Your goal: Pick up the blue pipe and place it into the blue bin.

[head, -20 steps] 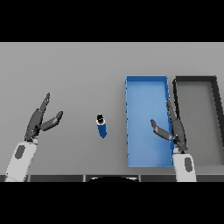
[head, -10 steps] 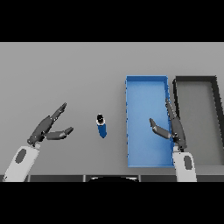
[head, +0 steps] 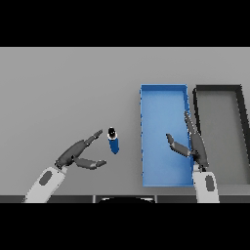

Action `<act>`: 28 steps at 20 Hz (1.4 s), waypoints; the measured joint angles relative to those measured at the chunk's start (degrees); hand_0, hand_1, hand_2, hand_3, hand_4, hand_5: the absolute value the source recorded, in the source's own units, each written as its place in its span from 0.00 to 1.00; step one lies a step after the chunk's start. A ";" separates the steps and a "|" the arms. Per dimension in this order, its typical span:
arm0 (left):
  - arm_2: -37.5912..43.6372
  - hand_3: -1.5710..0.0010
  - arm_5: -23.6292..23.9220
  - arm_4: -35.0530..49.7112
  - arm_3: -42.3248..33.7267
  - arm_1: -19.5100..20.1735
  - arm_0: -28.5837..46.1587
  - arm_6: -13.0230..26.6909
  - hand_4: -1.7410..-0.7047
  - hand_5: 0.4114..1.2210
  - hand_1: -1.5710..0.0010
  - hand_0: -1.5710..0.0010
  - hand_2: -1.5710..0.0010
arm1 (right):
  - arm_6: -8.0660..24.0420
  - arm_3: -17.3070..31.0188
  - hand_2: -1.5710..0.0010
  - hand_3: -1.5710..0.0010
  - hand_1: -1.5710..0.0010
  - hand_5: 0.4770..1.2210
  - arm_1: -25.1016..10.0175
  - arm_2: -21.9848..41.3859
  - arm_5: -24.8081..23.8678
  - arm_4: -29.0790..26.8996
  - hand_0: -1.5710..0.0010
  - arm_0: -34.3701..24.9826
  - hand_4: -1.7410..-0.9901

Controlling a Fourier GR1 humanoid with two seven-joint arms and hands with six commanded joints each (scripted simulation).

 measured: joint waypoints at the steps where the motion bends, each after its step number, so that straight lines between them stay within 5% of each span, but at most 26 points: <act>1: -0.13 1.00 0.24 -0.18 0.49 -0.80 -0.57 -0.10 0.57 0.05 1.00 1.00 1.00 | -0.79 -0.10 1.00 1.00 1.00 0.20 0.02 -0.10 0.31 -0.45 1.00 0.21 0.70; 7: -1.99 1.00 2.36 -2.71 7.27 -8.90 -4.89 -1.69 0.59 0.06 1.00 1.00 1.00 | 0.33 -2.13 1.00 1.00 1.00 0.21 0.12 0.10 -0.21 -0.07 1.00 0.86 0.71; 13: -3.46 1.00 4.85 -7.25 13.05 -12.25 -8.31 -1.17 0.66 0.01 1.00 1.00 1.00 | -0.75 -0.58 1.00 1.00 1.00 0.23 0.10 -0.30 -0.21 -0.08 1.00 0.68 0.70; 16: -3.11 1.00 3.85 -5.75 15.85 -15.10 -9.59 -3.41 0.61 0.06 1.00 1.00 1.00 | -1.24 -0.38 1.00 1.00 1.00 0.23 -0.54 -0.74 -0.50 0.30 1.00 0.76 0.71; 19: -1.94 0.82 3.99 -3.33 16.40 -17.54 -9.85 -4.06 0.48 0.25 0.90 0.99 0.80 | -1.44 -1.09 1.00 1.00 1.00 0.24 -0.83 -0.94 -0.21 -0.07 1.00 1.58 0.70; 20: -1.42 0.66 3.35 -2.49 17.57 -17.90 -9.81 -5.06 0.44 0.40 0.80 0.92 0.69 | -1.53 -0.87 1.00 1.00 1.00 0.24 -0.52 -0.74 0.16 -0.43 1.00 1.42 0.69; 22: -0.84 0.42 3.50 -1.23 18.38 -19.54 -9.74 -5.86 0.29 0.62 0.52 0.62 0.45 | -0.93 -1.18 1.00 1.00 1.00 0.24 -0.40 -0.66 -0.08 -0.33 1.00 0.98 0.69; 25: -1.65 0.24 2.85 -1.07 17.81 -20.18 -8.98 -7.54 0.16 0.80 0.27 0.32 0.23 | -1.12 -1.58 1.00 1.00 1.00 0.25 -0.37 -0.44 0.20 -0.39 1.00 1.53 0.68; 28: -3.29 0.12 4.50 -2.76 15.93 -19.97 -7.76 -7.66 0.22 0.90 0.14 0.16 0.12 | -0.47 -0.64 1.00 1.00 1.00 0.23 0.15 -0.47 0.09 -0.62 1.00 0.67 0.69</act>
